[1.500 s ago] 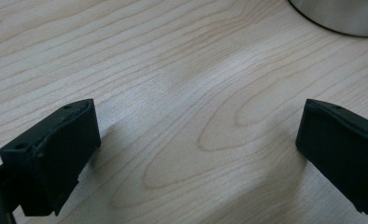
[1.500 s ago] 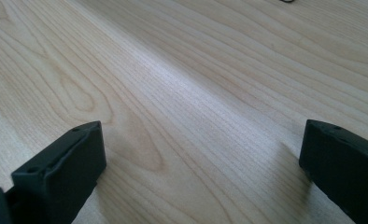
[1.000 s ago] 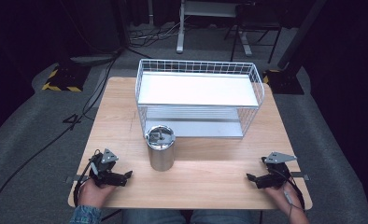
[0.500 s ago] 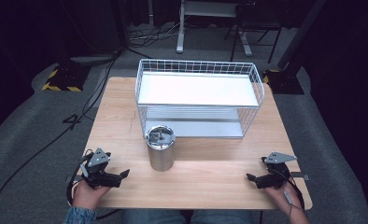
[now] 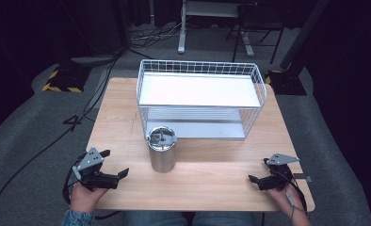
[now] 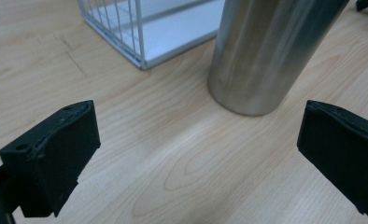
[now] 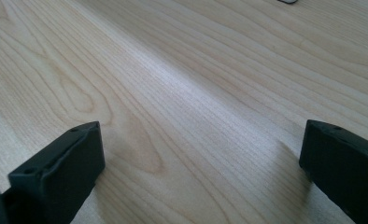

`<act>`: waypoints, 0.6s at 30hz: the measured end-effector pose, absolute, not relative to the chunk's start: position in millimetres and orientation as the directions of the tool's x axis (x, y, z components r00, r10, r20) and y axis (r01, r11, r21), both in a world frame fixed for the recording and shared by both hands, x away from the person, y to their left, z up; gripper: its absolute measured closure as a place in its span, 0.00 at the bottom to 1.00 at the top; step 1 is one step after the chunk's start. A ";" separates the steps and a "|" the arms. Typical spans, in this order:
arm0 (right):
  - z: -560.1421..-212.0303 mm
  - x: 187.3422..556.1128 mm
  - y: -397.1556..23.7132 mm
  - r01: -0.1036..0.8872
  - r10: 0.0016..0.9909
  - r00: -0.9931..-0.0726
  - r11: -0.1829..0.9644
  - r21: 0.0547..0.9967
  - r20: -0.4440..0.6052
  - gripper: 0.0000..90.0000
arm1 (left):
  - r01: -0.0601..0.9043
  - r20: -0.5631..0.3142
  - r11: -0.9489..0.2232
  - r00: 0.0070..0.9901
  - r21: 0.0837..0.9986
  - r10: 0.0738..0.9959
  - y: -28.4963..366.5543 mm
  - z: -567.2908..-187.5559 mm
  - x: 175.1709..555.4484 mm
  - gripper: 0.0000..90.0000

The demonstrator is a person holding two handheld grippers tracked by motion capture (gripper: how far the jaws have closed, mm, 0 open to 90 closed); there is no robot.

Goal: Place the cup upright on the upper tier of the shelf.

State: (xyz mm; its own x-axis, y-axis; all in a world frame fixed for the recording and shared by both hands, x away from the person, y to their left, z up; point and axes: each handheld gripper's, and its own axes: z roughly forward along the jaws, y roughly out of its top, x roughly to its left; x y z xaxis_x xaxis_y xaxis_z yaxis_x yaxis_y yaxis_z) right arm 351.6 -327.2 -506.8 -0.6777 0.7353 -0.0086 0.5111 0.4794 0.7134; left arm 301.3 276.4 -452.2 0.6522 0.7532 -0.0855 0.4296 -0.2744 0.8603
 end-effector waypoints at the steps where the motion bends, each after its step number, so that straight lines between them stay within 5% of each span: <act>1: -506.8 351.6 -327.2 0.511 0.735 -0.678 0.479 0.713 -0.008 0.01 | 0.423 -0.097 -0.257 0.654 0.869 0.750 276.9 -450.9 300.9 0.00; 18: -506.8 351.6 -327.2 0.512 0.737 -0.676 0.478 0.714 -0.009 0.01 | 0.316 -0.120 -0.182 0.737 0.931 0.666 258.8 -425.4 306.5 0.00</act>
